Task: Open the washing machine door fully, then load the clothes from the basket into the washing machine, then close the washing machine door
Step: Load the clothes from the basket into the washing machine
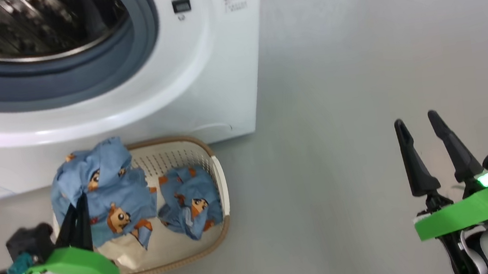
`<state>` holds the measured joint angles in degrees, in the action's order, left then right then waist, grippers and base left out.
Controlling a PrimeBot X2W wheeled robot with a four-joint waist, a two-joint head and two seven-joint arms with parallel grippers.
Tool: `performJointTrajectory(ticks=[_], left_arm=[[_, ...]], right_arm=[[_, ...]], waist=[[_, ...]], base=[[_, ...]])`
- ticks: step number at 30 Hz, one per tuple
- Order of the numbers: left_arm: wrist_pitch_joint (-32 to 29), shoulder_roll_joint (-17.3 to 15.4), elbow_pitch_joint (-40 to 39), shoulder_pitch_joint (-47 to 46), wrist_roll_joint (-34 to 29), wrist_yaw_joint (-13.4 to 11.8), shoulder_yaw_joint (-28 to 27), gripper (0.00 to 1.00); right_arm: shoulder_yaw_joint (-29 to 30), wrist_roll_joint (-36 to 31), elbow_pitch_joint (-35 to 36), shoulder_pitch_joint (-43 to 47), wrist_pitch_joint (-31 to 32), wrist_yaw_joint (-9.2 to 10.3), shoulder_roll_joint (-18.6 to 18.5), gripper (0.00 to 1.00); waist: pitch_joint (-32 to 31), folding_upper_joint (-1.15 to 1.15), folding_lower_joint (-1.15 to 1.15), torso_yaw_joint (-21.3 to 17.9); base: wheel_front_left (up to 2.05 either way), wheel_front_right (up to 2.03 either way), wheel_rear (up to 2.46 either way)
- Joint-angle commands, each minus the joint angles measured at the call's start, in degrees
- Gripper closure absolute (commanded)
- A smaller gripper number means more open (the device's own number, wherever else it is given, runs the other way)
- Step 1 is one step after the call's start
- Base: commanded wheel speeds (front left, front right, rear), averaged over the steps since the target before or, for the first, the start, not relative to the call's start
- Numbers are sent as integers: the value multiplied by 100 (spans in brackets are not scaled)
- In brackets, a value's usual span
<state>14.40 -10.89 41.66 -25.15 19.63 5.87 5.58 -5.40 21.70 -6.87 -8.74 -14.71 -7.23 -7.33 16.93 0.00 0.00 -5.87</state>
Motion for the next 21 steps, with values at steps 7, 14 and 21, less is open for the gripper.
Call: performJointTrajectory(ticks=[7,14,21], left_arm=[[60,118,-993,776,-325,96,-575,100],[60,368,-1691,1300,-449,126,-846,100],[60,623,-2340,1790,-533,136,-1141,100]], right_arm=[[-12,46,83,398,-29,-25,-108,0],[81,49,112,572,-29,-25,-127,0],[169,50,154,686,-29,-25,-125,0]], waist=[[-767,0,0,253],[-906,0,0,347],[-924,0,0,420]], base=[[0,0,0],[0,0,0],[0,0,0]])
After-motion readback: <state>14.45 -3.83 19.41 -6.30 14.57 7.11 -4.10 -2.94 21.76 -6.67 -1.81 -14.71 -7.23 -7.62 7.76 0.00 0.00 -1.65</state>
